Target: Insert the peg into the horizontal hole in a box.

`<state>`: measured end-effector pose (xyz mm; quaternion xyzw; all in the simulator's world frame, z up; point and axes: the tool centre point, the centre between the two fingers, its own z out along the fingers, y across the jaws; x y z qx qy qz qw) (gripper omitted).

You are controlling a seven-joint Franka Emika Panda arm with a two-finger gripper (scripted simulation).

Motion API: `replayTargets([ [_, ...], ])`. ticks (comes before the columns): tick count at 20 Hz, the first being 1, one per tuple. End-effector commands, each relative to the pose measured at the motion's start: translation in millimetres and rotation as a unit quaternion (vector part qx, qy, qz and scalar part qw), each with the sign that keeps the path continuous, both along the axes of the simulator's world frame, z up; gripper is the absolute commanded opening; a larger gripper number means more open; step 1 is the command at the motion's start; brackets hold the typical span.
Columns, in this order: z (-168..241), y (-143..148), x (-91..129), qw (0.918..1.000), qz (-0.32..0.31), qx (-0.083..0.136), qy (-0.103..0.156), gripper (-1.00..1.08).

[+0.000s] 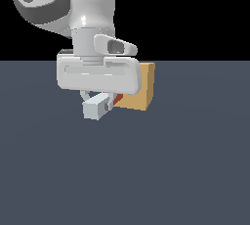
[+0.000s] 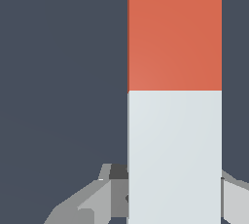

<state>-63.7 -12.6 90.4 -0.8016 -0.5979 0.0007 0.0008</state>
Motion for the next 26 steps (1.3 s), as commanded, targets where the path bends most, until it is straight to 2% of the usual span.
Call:
replayTargets([
  [1,7,17,2,0.9999,-0.01,0.0,-0.001,-1.0],
  [11,20,60,9,0.9995,-0.032,0.0,-0.001,-1.0],
  [26,22,65,13,0.9994,-0.034,0.0,-0.002,-1.0],
])
